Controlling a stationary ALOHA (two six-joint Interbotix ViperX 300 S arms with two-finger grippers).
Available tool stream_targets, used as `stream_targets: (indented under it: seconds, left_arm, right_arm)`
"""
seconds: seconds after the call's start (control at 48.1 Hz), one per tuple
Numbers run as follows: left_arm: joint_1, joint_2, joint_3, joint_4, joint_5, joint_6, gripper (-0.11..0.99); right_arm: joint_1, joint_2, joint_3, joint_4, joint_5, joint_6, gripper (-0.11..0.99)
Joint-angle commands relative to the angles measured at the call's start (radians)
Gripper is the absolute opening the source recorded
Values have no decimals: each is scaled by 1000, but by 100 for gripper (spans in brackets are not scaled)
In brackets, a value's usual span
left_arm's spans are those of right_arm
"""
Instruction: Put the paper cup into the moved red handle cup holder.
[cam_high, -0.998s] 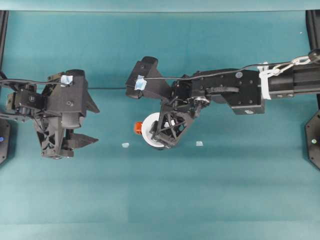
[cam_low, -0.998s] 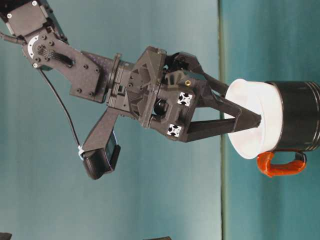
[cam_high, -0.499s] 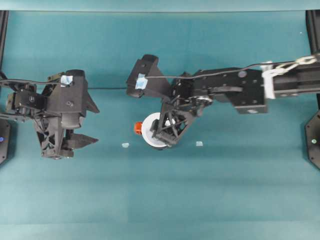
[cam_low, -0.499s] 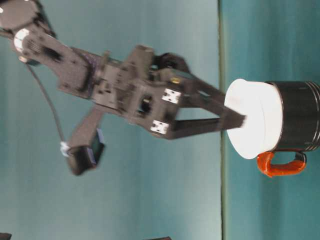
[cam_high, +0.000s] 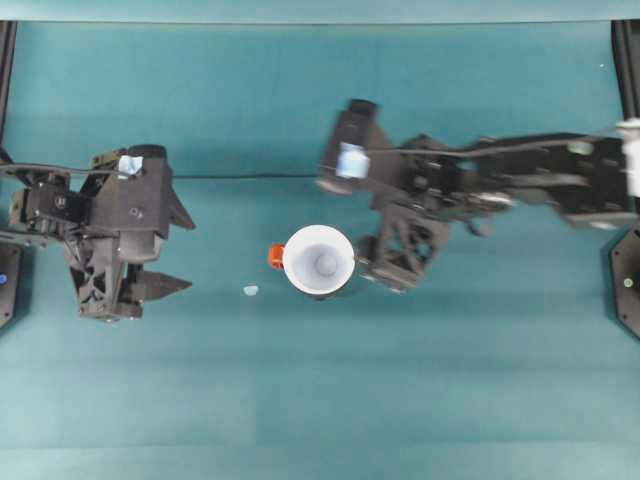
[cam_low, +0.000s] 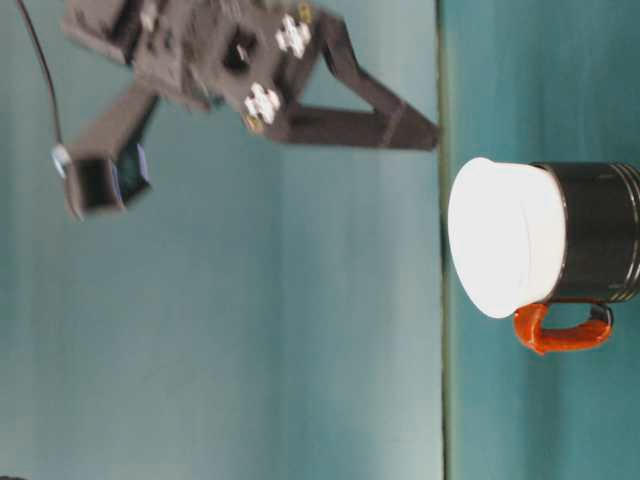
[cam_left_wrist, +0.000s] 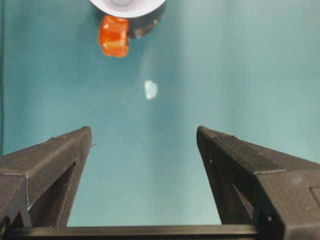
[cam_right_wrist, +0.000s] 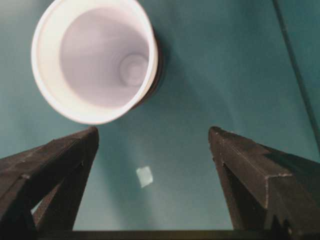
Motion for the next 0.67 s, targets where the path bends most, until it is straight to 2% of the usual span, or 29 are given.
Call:
stream_targets:
  seconds: [0.0, 0.166, 0.27, 0.52, 0.644]
  left_arm:
    - [-3, -14, -9, 2, -8, 0, 92]
    - [-3, -18, -6, 2, -8, 0, 92]
    - [-3, -25, -2, 2, -8, 0, 92]
    - [-3, -54, 11, 2, -8, 0, 92]
    - [-3, -71, 17, 2, -17, 0, 92]
  right_arm:
    - [6, -222, 43, -3, -72, -11, 61]
    - [6, -316, 138, -3, -221, -20, 61]
    - [6, -370, 184, -3, -276, -28, 61]
    - [6, -488, 262, -3, -285, -35, 61]
    - [12, -514, 279, -3, -285, -40, 61]
